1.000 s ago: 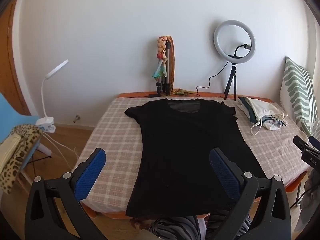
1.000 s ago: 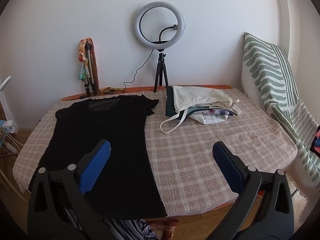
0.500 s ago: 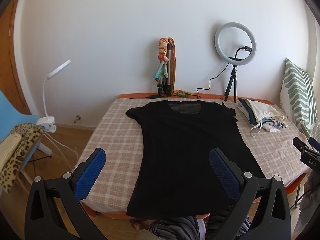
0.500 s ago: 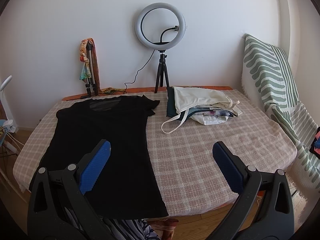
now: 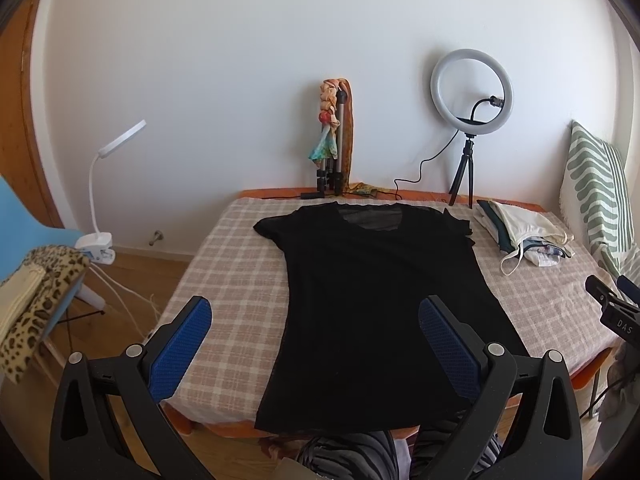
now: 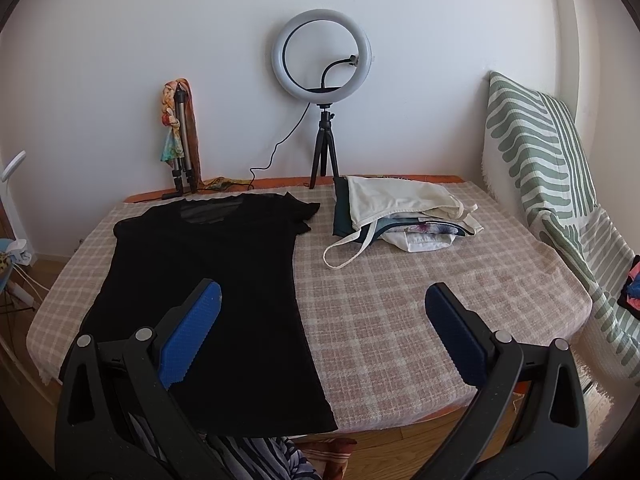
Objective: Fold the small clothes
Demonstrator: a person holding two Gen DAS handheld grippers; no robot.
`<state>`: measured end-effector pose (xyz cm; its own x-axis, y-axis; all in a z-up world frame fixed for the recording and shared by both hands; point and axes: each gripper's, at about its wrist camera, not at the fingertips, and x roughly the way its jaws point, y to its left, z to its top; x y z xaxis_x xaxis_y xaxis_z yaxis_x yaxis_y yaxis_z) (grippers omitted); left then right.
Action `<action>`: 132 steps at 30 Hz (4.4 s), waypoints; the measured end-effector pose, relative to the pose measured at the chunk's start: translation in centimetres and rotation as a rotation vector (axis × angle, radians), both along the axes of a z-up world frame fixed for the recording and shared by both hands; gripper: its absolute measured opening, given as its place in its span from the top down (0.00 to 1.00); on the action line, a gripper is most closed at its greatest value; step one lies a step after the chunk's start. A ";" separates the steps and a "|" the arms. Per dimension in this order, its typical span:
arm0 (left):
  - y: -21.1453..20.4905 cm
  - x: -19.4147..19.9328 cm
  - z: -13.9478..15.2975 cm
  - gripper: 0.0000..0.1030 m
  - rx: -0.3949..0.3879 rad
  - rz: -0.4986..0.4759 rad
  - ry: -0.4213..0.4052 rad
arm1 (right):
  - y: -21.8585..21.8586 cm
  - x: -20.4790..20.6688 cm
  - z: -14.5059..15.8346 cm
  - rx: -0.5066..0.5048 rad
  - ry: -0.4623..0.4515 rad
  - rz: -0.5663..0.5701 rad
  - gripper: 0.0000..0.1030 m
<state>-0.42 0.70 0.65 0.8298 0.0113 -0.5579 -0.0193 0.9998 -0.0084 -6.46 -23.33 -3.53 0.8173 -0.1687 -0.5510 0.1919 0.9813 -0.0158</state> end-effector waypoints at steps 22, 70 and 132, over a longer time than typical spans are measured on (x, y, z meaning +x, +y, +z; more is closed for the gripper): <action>0.2 -0.4 0.0 0.00 -0.001 0.004 -0.005 | 0.4 -0.2 0.0 -0.009 -0.004 -0.002 0.00; 9.5 -0.2 -14.8 0.36 -0.400 0.033 0.249 | 16.2 16.4 2.4 0.079 0.042 0.522 0.12; 8.3 1.3 -17.9 0.99 -0.559 -0.174 0.198 | 38.0 44.9 -13.7 0.031 0.472 0.597 0.97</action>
